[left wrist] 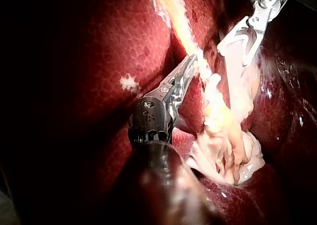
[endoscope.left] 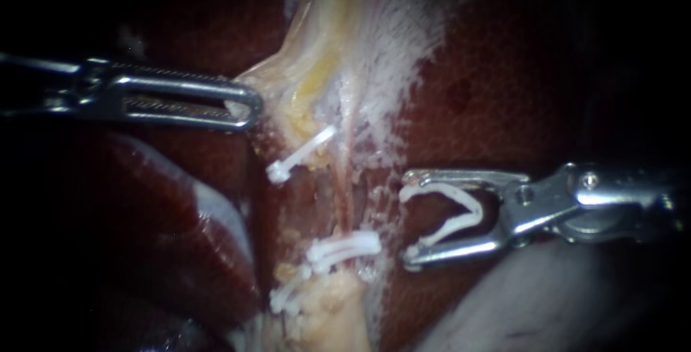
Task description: Clipping third clip right tube
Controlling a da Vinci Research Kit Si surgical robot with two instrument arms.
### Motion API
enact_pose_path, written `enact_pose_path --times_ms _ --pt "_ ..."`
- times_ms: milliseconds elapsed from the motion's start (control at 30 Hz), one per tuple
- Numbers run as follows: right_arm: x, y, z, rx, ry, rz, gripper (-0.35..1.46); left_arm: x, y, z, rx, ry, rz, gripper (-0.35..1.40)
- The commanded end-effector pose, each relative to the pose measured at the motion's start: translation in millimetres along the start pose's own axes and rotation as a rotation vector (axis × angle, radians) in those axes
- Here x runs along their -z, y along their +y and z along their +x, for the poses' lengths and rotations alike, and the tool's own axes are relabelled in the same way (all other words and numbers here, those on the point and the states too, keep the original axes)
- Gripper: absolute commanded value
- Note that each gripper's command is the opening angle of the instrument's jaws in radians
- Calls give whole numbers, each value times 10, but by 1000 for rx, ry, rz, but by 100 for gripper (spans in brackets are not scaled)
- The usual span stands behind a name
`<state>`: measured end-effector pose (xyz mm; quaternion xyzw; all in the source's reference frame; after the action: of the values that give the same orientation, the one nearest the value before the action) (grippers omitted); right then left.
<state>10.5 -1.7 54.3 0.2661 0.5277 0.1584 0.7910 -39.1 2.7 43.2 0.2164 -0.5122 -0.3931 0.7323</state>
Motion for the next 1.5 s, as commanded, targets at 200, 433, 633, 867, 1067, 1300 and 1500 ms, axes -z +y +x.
enact_pose_path --times_ms 200,433,633,867,1067,1300,1500 --pt "-14 9 -3 -10 -2 10 58 16 -7 -7 4 -12 1 -35" --pt "-29 20 -10 -16 -3 6 58 25 -12 -7 5 -11 1 -35" --pt "-37 26 -22 -20 -6 8 58 27 -14 -7 5 -12 1 -35" --pt "-46 27 -25 -23 -11 41 57 28 -15 -7 -1 -12 1 -35" --pt "-58 26 -29 -17 -15 53 56 27 -16 -7 -1 -12 0 -35" --pt "-70 30 -27 -16 -15 49 56 28 -20 -8 -1 -12 -1 -35" --pt "-79 36 -29 -14 -16 47 57 29 -22 -8 0 -15 -1 -35"
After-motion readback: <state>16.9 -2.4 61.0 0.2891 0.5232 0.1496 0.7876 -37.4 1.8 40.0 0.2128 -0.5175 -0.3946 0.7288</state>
